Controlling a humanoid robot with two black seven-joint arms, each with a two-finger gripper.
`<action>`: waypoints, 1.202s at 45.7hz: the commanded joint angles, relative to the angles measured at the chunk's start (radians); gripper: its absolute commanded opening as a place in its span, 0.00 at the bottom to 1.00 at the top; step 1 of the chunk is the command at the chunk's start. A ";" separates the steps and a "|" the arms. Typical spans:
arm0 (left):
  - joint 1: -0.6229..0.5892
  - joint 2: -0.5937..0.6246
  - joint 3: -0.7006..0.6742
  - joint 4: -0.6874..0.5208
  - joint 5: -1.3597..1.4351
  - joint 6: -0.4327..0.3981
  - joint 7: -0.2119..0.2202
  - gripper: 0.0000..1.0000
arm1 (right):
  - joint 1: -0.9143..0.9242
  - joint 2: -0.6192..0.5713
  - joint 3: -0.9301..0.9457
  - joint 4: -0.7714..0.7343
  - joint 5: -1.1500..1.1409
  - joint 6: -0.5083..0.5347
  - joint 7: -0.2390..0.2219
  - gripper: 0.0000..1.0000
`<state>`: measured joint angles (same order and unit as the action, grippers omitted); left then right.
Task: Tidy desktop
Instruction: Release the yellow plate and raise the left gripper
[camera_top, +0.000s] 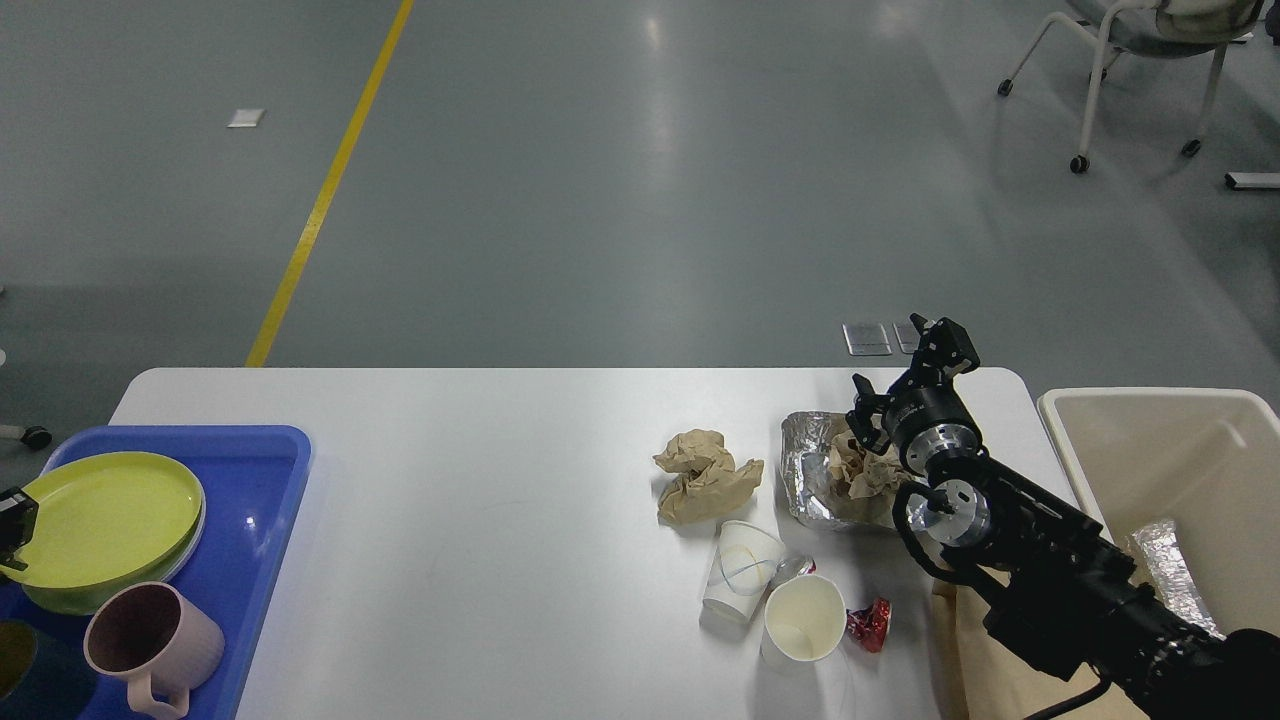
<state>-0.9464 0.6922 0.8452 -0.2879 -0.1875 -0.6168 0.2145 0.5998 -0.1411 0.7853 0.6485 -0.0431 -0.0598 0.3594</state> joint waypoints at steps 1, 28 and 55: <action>-0.002 0.000 -0.001 0.000 -0.001 0.019 0.000 0.56 | 0.000 0.000 0.000 -0.001 0.000 0.000 0.001 1.00; -0.175 0.053 0.012 -0.036 0.003 -0.004 0.000 0.94 | 0.002 0.000 -0.001 -0.001 -0.001 0.000 0.000 1.00; -0.005 0.178 -0.999 -0.157 -0.004 -0.070 -0.095 0.96 | 0.002 0.000 -0.001 -0.003 -0.001 0.000 0.000 1.00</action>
<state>-1.0872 0.8707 0.2405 -0.4420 -0.1918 -0.6841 0.1695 0.6014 -0.1411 0.7840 0.6456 -0.0438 -0.0598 0.3600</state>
